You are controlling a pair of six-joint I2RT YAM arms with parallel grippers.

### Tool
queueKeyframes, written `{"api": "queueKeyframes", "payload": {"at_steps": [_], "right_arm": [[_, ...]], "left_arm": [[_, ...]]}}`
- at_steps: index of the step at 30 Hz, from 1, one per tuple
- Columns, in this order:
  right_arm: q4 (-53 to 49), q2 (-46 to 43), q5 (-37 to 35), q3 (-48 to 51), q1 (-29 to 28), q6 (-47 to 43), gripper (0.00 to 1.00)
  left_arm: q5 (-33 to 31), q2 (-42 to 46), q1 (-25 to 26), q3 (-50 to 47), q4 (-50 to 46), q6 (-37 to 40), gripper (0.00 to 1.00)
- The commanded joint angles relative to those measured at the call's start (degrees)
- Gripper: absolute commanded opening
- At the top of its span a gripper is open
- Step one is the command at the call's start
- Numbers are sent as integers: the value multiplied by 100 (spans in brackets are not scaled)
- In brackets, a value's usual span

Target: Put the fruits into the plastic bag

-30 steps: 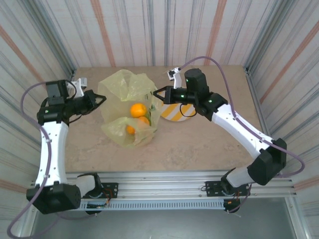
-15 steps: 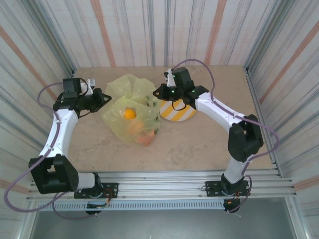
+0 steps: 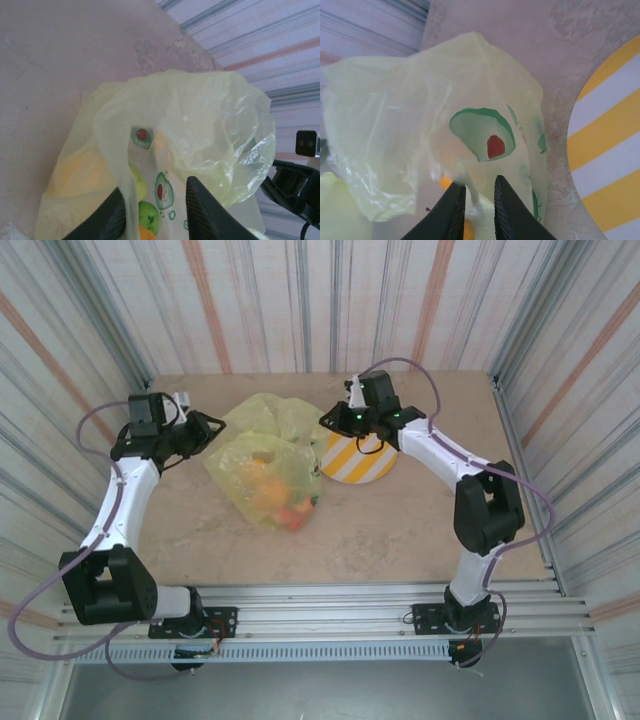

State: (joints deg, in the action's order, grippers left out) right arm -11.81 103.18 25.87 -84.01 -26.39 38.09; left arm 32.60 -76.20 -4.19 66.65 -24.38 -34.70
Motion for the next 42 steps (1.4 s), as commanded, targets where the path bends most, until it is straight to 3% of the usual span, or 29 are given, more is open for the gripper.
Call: {"api": "queueKeyframes", "payload": {"at_steps": [1,3,5,12,18,26,30,34,42], "right_arm": [[222,-585,243,200,186,-134,28],[346,-795,337,356,258,-187,37],[407,-1007,338,483,299,-306,43],[182,-1789,-339,877,369,-1097,63],[-204,-2340,-1562,1364,532,-1819,77],[-187,-2890,-3179,2410,1000,-2111,99],[-149,-3040,-4051,2944,1216,-2112,99],[123,-3227,-4648,3548,1371,-2174,99],[1109,-3075,-4964,4386,1628,-2604,99]], "left_arm": [[-240,448,-115,-96,154,131,43],[-421,617,-174,-151,145,211,62],[-569,763,-235,-209,128,284,73],[-759,1307,-476,-415,192,393,85],[-1618,2101,-584,-990,519,486,96],[-3161,3022,-619,-2389,1182,298,99],[-3977,3208,-619,-3446,1995,73,99],[-4644,3037,-614,-4203,2708,473,98],[-4750,2211,-369,-4672,4000,1469,98]]}}
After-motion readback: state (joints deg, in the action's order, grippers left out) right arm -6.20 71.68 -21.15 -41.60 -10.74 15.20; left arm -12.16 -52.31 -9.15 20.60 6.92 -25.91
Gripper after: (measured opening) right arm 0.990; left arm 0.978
